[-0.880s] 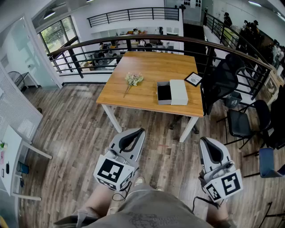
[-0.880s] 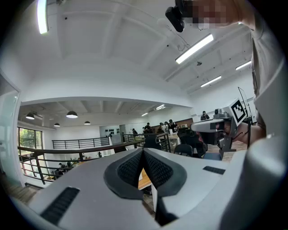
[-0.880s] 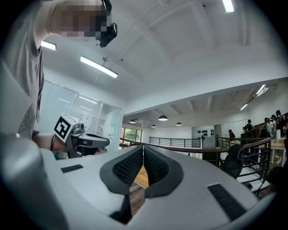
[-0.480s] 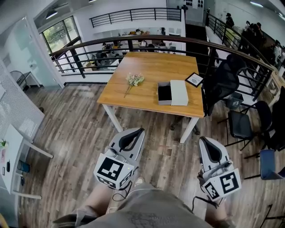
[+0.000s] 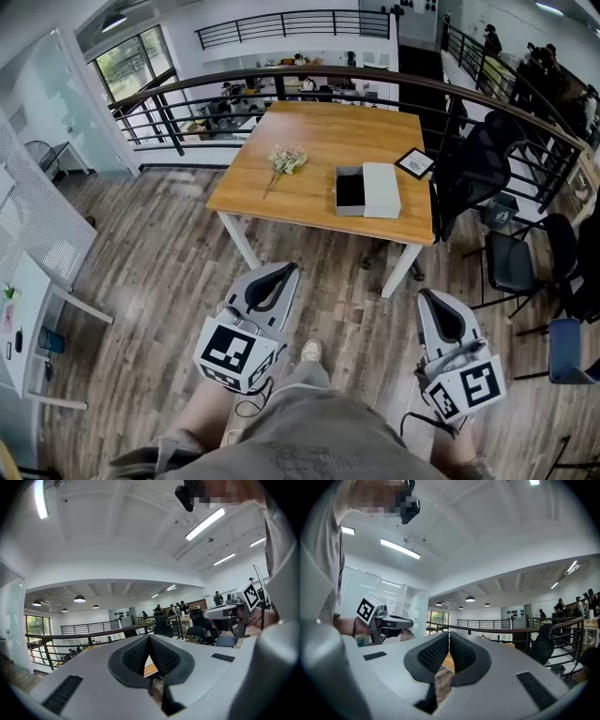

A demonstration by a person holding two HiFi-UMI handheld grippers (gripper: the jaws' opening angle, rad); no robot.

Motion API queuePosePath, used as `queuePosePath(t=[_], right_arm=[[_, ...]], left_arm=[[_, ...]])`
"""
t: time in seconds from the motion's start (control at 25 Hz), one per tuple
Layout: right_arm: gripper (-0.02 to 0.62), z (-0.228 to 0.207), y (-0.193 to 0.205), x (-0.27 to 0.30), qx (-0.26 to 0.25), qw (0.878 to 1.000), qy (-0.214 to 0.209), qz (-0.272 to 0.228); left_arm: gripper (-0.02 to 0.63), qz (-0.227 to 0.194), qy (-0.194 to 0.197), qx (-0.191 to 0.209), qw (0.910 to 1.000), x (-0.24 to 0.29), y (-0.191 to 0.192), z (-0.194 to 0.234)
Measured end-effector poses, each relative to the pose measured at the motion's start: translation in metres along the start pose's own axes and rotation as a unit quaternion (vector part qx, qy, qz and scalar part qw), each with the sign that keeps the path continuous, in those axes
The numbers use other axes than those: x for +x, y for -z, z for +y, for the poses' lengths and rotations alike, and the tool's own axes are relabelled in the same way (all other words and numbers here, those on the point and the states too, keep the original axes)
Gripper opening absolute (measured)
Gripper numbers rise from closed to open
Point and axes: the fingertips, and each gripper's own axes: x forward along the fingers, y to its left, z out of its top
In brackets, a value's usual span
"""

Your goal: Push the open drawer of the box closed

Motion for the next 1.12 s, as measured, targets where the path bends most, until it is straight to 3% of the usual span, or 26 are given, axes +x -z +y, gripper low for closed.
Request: queuePosePath(t=[0.4,0.52,0.6,1.12], right_arm=[[0.034,-0.032,0.027,0.044,0.009,1.000,-0.002,0.018],[0.034,-0.049,0.038,0.062,0.021,0.999,0.003,0.029],[0.034,-0.061,0.044,0.076,0.024,0.999,0.006,0.038],[0.034,-0.142,0.071,0.205,0.060,0.994,0.022,0.087]], left_arm=[[0.018,-0.052,-0.026,-0.031,0.9978,0.048,0.008,0.035],[0.116,-0.050,-0.035,-0.029,0.9977,0.073,0.013,0.050],[0.130,-0.047,-0.037,-0.031,0.9978,0.090,0.018,0.060],[0.130,0.052,-0.007,-0.025,0.9983,0.223,0.074,0.153]])
